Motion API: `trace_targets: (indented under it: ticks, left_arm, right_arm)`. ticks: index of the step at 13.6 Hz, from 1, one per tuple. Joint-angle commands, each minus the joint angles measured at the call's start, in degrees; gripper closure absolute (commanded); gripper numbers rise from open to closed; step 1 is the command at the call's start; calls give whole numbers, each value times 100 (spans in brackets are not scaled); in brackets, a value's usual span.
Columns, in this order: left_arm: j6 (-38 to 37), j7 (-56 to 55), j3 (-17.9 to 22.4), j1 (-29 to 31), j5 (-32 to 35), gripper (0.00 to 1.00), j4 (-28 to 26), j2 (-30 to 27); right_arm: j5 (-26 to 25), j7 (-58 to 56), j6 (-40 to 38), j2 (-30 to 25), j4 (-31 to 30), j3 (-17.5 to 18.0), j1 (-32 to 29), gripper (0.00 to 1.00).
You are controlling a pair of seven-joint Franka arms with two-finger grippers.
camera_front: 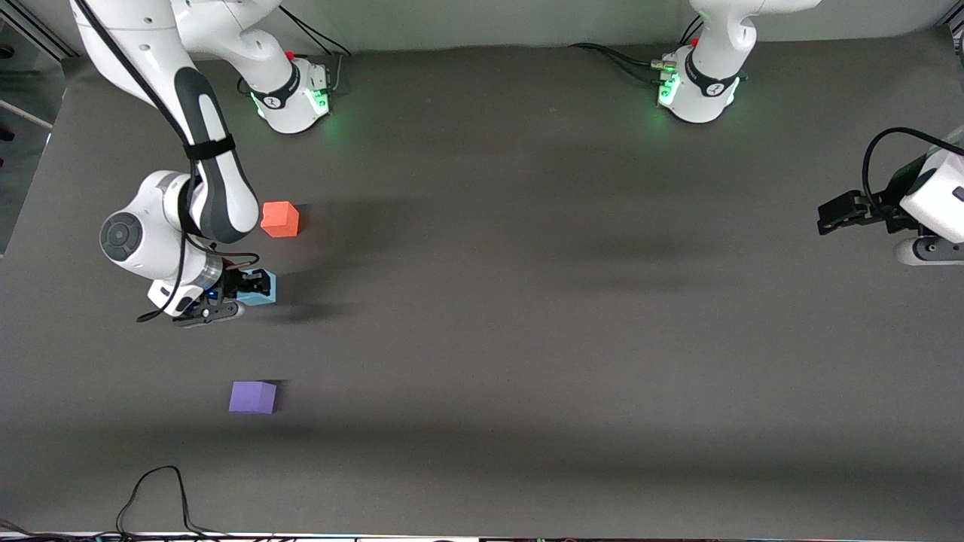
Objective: Place blue block between orange and purple blocks
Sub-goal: 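Set the blue block between orange and purple blocks, open right gripper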
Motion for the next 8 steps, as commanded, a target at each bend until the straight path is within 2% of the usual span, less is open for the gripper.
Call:
trace_targets:
  ticks: [1,2,3,4,5,8]
  left_arm:
    - [22,81,36,-23,-30,0,55,28]
    - [22,81,36,-23,-30,0,55,28]
    - [22,81,36,-23,-30,0,55,28]
    - [22,81,36,-23,-30,0,55,28]
    - [22,81,36,-23,-30,0,55,28]
    - [22,81,36,-23,-30,0,55,28]
  right_arm:
    - [916,-732,107,493,223,-33,35,63]
    - [1119,-908,107,581,240,-33,27,60]
    - [1243,-1005,107,626,249,-33,9,53]
    - [1314,-997,107,635,249,-33,18,31]
    - [1315,-997,99,626,258,-33,9,0]
    - [1306,-936,-59,443,363,-76,18,0]
